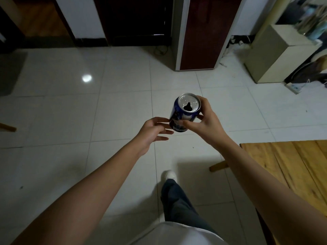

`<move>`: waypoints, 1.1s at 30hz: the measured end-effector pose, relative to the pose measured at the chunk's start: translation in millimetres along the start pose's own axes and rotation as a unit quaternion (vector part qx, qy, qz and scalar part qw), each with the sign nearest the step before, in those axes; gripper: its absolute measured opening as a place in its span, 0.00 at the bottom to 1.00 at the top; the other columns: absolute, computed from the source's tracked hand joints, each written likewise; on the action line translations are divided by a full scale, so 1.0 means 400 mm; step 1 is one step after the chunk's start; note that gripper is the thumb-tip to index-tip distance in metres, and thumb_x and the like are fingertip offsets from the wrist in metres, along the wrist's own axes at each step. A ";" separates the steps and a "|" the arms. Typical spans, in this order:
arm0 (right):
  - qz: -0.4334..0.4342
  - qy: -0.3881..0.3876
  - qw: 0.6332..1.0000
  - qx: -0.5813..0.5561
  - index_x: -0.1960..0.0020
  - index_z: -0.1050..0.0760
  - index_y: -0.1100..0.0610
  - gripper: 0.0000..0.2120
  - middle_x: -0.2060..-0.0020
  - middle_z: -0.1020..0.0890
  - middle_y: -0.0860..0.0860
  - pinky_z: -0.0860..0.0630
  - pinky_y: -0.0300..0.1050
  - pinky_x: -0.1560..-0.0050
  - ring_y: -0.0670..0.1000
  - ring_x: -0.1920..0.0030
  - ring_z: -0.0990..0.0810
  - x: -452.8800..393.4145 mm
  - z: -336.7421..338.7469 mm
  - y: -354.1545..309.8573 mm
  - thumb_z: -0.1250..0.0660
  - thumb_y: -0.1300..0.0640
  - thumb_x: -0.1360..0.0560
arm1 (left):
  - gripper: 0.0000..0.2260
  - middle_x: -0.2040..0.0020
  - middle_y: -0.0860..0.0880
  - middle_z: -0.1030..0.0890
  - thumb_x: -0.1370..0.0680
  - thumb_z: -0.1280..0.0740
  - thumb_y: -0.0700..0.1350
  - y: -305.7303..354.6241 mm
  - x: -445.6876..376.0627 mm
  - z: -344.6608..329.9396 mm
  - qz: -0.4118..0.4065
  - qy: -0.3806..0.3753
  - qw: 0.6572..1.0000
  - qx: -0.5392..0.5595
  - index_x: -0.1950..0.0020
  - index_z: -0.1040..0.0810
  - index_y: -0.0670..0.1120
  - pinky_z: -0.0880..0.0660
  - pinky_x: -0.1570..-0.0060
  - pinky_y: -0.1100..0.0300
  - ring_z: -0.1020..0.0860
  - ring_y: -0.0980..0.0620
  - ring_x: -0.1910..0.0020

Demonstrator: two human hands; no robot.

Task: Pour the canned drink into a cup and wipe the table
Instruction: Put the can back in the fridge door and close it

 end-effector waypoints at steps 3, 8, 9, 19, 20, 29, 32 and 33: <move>0.000 0.004 1.000 0.000 0.37 0.37 0.49 0.31 0.45 0.27 0.41 0.29 0.26 0.47 0.38 0.44 0.27 -0.110 0.035 0.023 0.25 0.61 0.34 | 0.17 0.52 0.43 0.18 0.26 0.46 0.29 0.056 -0.107 -0.017 0.000 0.002 1.000 -0.003 0.41 0.26 0.39 0.21 0.54 0.53 0.18 0.46 0.53; -0.001 -0.002 1.000 -0.008 0.36 0.37 0.50 0.31 0.43 0.28 0.44 0.30 0.25 0.47 0.38 0.44 0.28 -0.309 0.093 0.047 0.26 0.61 0.34 | 0.16 0.52 0.43 0.18 0.25 0.46 0.30 0.162 -0.280 -0.041 0.001 0.010 1.000 -0.004 0.42 0.27 0.41 0.22 0.52 0.51 0.19 0.45 0.53; -0.001 -0.005 1.000 -0.008 0.36 0.37 0.50 0.32 0.43 0.28 0.44 0.30 0.26 0.46 0.38 0.44 0.28 -0.349 0.103 0.051 0.26 0.61 0.34 | 0.15 0.52 0.43 0.18 0.25 0.45 0.30 0.180 -0.312 -0.042 0.001 0.012 1.000 -0.003 0.42 0.27 0.41 0.22 0.52 0.51 0.19 0.45 0.52; 0.003 -0.041 0.999 0.004 0.34 0.39 0.50 0.32 0.42 0.30 0.43 0.30 0.27 0.46 0.42 0.41 0.30 -0.720 0.146 0.059 0.26 0.60 0.33 | 0.16 0.54 0.44 0.18 0.25 0.45 0.30 0.374 -0.609 0.007 0.001 0.026 1.000 0.009 0.41 0.27 0.39 0.23 0.52 0.51 0.18 0.46 0.54; 0.003 -0.040 0.999 0.006 0.34 0.39 0.51 0.33 0.42 0.29 0.43 0.30 0.28 0.45 0.42 0.41 0.30 -0.760 0.145 0.061 0.26 0.60 0.33 | 0.16 0.54 0.44 0.18 0.25 0.44 0.30 0.393 -0.642 0.016 0.002 0.026 1.000 0.010 0.41 0.27 0.39 0.23 0.52 0.51 0.18 0.46 0.54; -0.005 0.000 1.000 0.014 0.35 0.38 0.52 0.33 0.47 0.29 0.37 0.28 0.28 0.47 0.39 0.46 0.27 -1.167 0.101 0.066 0.26 0.59 0.34 | 0.15 0.53 0.44 0.18 0.25 0.43 0.30 0.594 -1.001 0.157 -0.001 -0.006 1.000 -0.007 0.41 0.27 0.40 0.22 0.50 0.50 0.18 0.47 0.53; -0.014 0.016 1.000 0.005 0.35 0.38 0.52 0.32 0.46 0.29 0.40 0.29 0.28 0.47 0.42 0.43 0.28 -1.299 0.084 0.059 0.26 0.59 0.34 | 0.15 0.53 0.44 0.18 0.25 0.44 0.31 0.675 -1.117 0.208 0.003 -0.018 1.000 -0.016 0.41 0.27 0.40 0.22 0.52 0.52 0.18 0.48 0.54; -0.017 0.020 1.000 0.004 0.35 0.38 0.52 0.32 0.45 0.29 0.41 0.29 0.28 0.48 0.42 0.43 0.28 -1.343 0.081 0.055 0.26 0.59 0.33 | 0.15 0.53 0.44 0.18 0.25 0.44 0.31 0.702 -1.154 0.223 0.003 -0.022 1.000 -0.020 0.41 0.27 0.41 0.22 0.52 0.53 0.18 0.48 0.54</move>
Point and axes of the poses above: each hand's wrist, its own x-axis away from the middle knuckle, its own z-axis out of the back of the hand, y = z × x, the point moved 2 cm from there along -x, towards the middle knuckle
